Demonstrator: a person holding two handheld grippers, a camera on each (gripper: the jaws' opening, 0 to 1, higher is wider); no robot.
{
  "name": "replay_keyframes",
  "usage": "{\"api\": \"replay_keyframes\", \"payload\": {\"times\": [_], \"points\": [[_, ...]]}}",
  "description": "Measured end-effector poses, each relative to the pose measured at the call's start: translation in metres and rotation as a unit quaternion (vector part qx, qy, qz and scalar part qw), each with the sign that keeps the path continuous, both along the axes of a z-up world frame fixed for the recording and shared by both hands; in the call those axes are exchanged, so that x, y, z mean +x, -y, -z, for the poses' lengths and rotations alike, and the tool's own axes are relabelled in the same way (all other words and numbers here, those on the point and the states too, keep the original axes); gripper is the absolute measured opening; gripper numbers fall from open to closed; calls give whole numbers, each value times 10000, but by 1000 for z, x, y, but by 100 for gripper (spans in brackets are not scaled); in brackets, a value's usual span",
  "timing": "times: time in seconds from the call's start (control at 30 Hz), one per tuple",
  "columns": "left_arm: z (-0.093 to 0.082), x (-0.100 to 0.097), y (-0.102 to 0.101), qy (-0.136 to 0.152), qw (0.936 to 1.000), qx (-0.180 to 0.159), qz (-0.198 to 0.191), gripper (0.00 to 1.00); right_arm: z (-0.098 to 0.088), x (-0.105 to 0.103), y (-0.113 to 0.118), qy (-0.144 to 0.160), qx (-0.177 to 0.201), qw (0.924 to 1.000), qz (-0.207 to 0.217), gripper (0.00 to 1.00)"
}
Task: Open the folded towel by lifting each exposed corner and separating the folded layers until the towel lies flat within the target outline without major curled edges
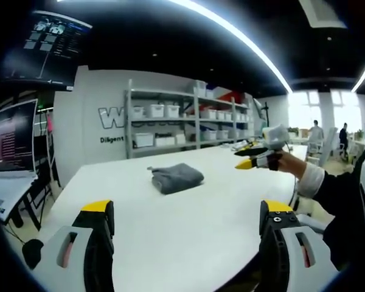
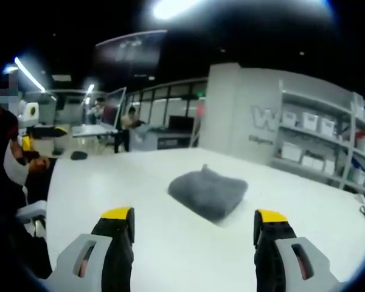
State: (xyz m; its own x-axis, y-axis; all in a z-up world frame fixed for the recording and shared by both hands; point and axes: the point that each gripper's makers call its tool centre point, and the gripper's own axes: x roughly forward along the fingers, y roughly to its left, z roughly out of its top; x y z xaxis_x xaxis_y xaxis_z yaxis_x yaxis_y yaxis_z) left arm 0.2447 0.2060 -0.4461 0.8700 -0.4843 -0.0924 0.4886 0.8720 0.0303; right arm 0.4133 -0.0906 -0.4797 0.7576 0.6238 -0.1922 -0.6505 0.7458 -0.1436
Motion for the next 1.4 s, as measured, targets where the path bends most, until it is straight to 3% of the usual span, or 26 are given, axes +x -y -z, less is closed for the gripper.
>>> {"api": "replay_keyframes", "payload": {"times": [0.3, 0.47, 0.57, 0.9, 1.4], "points": [[-4, -1, -2, 68, 10000, -40, 6, 98, -5, 13, -4, 132, 124, 9998, -50, 77], [-3, 0, -6, 49, 10000, -38, -40, 98, 1, 21, -7, 209, -110, 9997, -22, 76], [-3, 0, -5, 58, 10000, -29, -35, 98, -1, 23, -11, 134, 149, 9997, -109, 74], [-5, -1, -4, 39, 9999, -82, 43, 98, -1, 43, -13, 71, 476, 9987, -140, 70], [-5, -3, -5, 41, 10000, -76, 27, 98, 5, 63, -14, 86, 457, 9989, 15, 68]]}}
